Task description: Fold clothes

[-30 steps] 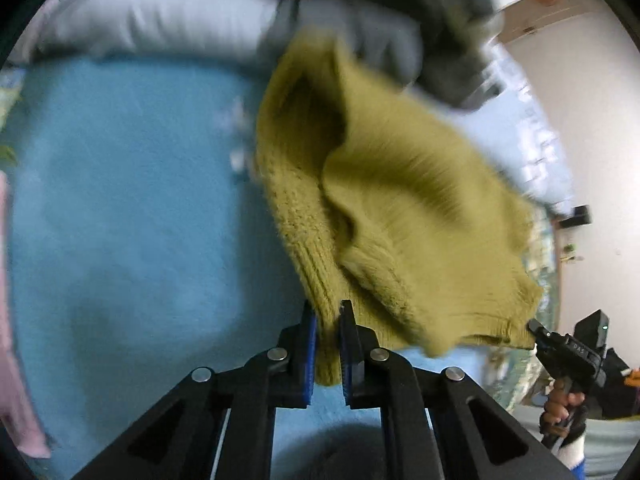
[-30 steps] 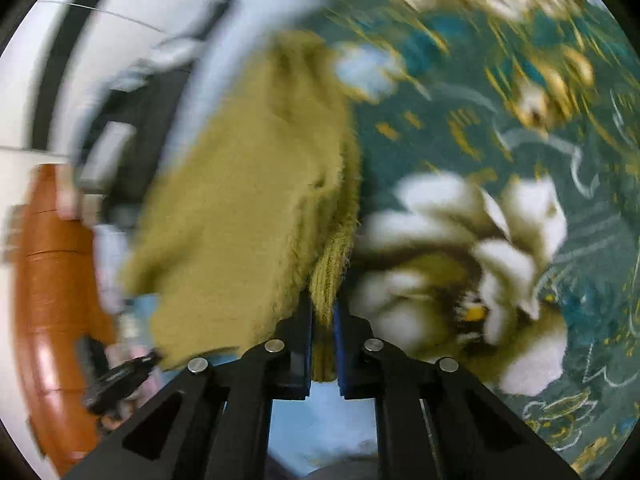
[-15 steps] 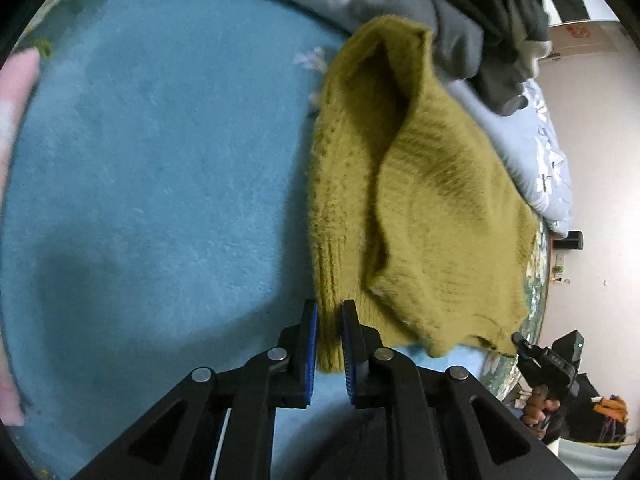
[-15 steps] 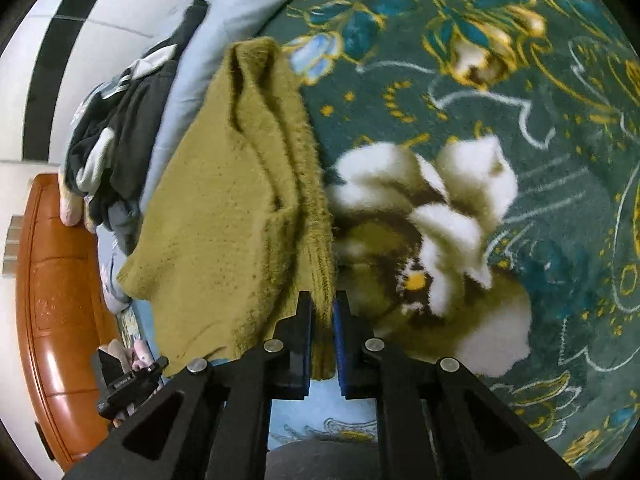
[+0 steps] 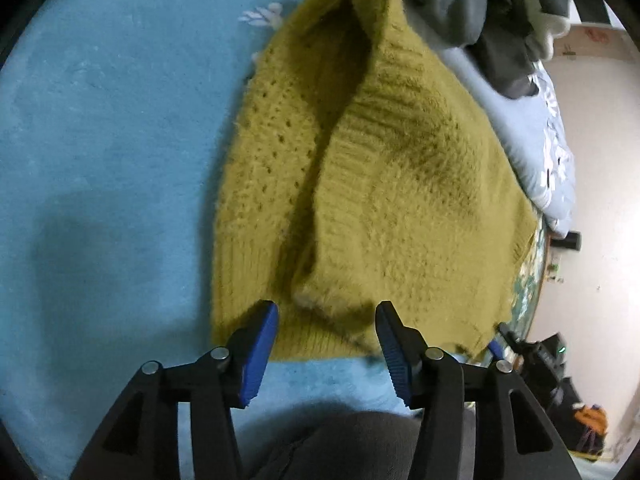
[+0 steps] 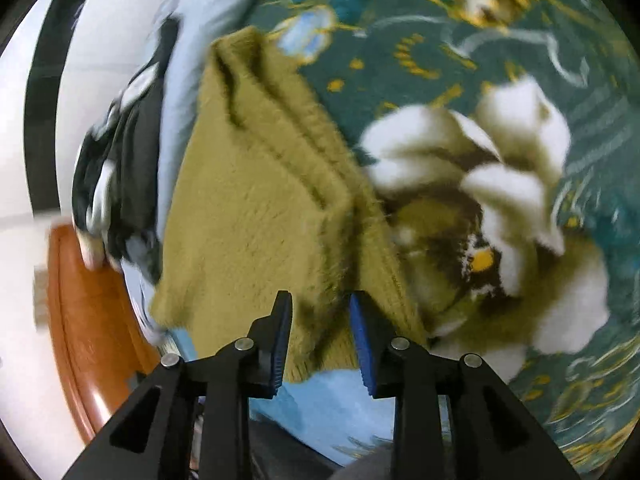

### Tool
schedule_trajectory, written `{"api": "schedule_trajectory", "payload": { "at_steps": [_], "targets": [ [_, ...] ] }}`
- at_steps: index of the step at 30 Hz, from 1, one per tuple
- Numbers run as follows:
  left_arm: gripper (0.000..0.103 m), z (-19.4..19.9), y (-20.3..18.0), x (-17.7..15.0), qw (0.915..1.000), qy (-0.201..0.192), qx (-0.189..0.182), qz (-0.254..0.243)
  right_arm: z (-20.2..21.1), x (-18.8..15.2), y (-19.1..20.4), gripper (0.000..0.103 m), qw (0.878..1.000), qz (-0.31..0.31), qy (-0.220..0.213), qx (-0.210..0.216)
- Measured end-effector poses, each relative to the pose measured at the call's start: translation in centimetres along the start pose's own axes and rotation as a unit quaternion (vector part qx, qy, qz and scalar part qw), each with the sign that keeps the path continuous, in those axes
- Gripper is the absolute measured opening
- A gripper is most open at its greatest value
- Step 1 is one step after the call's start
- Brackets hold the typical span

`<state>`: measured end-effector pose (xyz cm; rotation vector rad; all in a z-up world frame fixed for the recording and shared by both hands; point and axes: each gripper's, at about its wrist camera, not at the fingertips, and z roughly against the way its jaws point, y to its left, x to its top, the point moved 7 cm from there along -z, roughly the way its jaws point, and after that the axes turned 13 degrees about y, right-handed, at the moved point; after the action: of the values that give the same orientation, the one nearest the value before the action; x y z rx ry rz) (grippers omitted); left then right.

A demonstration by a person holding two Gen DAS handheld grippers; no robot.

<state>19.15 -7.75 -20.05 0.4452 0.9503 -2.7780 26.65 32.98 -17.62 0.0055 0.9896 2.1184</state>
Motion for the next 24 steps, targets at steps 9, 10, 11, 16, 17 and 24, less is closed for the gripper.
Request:
{"api": "schedule_trajectory", "payload": {
  "at_steps": [9, 10, 11, 16, 17, 24],
  "targets": [
    [0.013, 0.5, -1.3, 2.0, 0.9973, -0.021, 0.024, 0.066, 0.0, 1.3, 5.1, 0.009, 0.999, -0.013, -0.029, -0.006],
    [0.013, 2.3, -3.1, 2.4, 0.9980, -0.042, 0.004, 0.047, 0.4, 1.5, 6.7, 0.009, 1.000, 0.002, -0.030, -0.006],
    [0.013, 4.2, -4.8, 2.8, 0.9975, -0.063, -0.016, 0.029, 1.5, 1.8, 8.8, 0.008, 0.999, 0.031, -0.036, 0.003],
    [0.014, 14.9, -12.4, 1.6, 0.9729, -0.183, -0.069, -0.124, 8.3, 1.5, 18.5, 0.008, 0.973, 0.212, -0.092, 0.002],
    [0.014, 14.1, -12.2, 1.4, 0.9743, -0.177, -0.059, -0.126, 8.6, 1.2, 17.9, 0.008, 0.971, 0.220, -0.090, -0.001],
    [0.015, 1.4, -0.7, 2.4, 0.9987, -0.051, 0.007, -0.006, 1.9, 1.0, 4.5, 0.008, 0.989, 0.120, -0.008, -0.087]
  ]
}}
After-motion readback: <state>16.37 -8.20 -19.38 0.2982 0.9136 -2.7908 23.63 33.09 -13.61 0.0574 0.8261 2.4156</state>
